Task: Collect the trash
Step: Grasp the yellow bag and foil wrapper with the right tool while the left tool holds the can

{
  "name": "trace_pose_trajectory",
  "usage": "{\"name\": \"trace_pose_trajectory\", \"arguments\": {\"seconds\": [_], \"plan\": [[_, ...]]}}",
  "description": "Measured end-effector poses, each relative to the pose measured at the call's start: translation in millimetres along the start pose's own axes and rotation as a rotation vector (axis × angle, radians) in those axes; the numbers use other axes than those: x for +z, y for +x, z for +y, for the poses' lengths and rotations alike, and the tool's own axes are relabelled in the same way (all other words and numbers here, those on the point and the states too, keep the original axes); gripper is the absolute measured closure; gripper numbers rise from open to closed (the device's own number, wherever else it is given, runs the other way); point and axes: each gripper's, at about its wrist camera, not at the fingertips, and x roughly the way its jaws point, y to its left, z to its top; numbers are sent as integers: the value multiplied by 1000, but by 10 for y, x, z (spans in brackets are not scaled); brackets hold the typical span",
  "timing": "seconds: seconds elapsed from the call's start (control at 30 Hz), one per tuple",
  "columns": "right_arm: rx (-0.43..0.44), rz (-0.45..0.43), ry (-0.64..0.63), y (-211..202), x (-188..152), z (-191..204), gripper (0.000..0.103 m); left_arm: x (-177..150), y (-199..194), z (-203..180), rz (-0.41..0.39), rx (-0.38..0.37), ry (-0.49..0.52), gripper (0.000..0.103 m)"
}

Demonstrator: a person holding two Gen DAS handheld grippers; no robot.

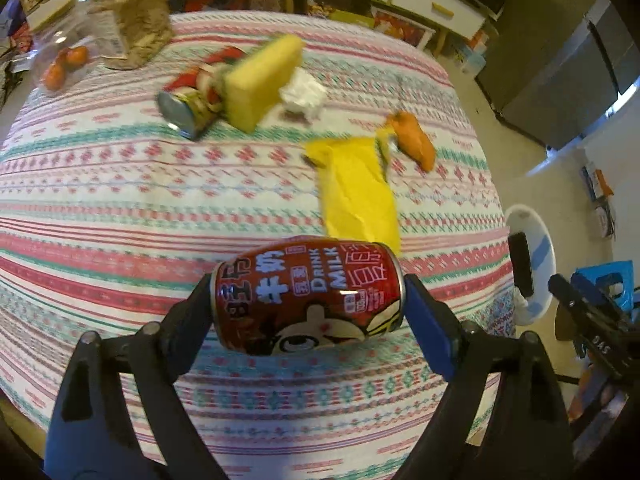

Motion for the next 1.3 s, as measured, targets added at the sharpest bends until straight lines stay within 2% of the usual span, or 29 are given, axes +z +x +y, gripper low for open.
{"name": "trace_pose_trajectory", "arguments": {"seconds": [0.2, 0.4, 0.6, 0.73, 1.0, 1.1, 1.17, 1.27, 1.3], "plan": [[75, 8, -9, 98, 83, 402, 22, 125, -180, 228, -55, 41, -10, 14], [134, 23, -75, 267, 162, 959, 22, 202, -314, 403, -114, 88, 6, 14], [181, 46, -124, 464, 201, 1434, 22, 191, -347, 523, -135, 134, 36, 14], [210, 60, -132, 587, 198, 1620, 22, 193, -361, 686, -139, 159, 30, 13], [203, 105, -164, 889, 168, 1869, 23, 173, -360, 856, -126, 181, 15, 13], [161, 89, -186, 918, 145, 1901, 32, 160, -368, 855, -129, 185, 26, 13], [143, 80, -214, 905, 139, 1925, 47, 158, -368, 857, -130, 187, 30, 13], [191, 84, -204, 866, 141, 1894, 60, 164, -372, 844, -133, 186, 32, 13], [212, 89, -197, 850, 141, 1870, 61, 166, -376, 834, -135, 183, 33, 13]]}}
